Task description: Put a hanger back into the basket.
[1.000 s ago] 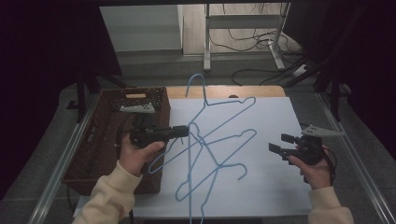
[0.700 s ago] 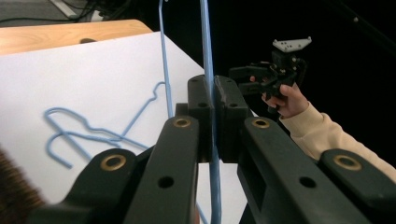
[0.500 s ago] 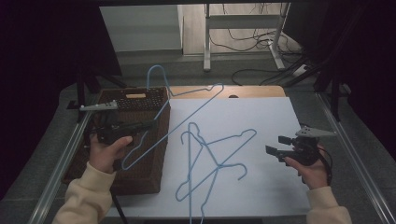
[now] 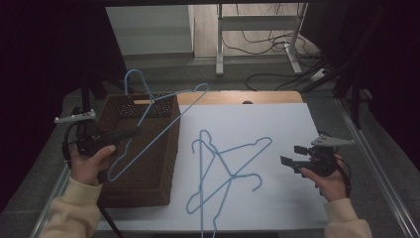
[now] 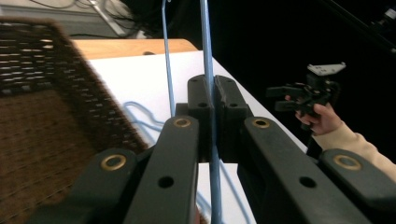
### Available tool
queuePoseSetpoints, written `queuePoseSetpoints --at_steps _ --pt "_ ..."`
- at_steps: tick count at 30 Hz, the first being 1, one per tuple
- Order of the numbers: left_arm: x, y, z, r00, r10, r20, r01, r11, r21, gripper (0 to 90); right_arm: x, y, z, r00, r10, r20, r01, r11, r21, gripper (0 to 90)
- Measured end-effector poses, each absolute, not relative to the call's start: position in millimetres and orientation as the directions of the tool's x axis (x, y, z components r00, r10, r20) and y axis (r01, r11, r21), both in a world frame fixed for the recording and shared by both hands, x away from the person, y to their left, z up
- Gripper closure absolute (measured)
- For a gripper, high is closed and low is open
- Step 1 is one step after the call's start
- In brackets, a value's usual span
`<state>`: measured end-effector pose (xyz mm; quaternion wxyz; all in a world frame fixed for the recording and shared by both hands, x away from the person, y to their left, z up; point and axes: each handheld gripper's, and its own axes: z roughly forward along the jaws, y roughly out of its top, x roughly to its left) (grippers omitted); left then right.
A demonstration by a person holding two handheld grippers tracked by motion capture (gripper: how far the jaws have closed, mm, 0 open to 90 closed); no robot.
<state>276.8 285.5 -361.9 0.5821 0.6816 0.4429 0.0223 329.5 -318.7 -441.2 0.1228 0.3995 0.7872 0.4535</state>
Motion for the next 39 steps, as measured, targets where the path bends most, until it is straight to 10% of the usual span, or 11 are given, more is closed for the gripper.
queuePoseSetpoints --at_steps 39 --pt "291 363 -429 0.42 0.763 -0.492 0.688 0.086 0.72 86.4 330 -318 -442 -0.642 0.75 0.159 0.526 0.28 0.803 23.3"
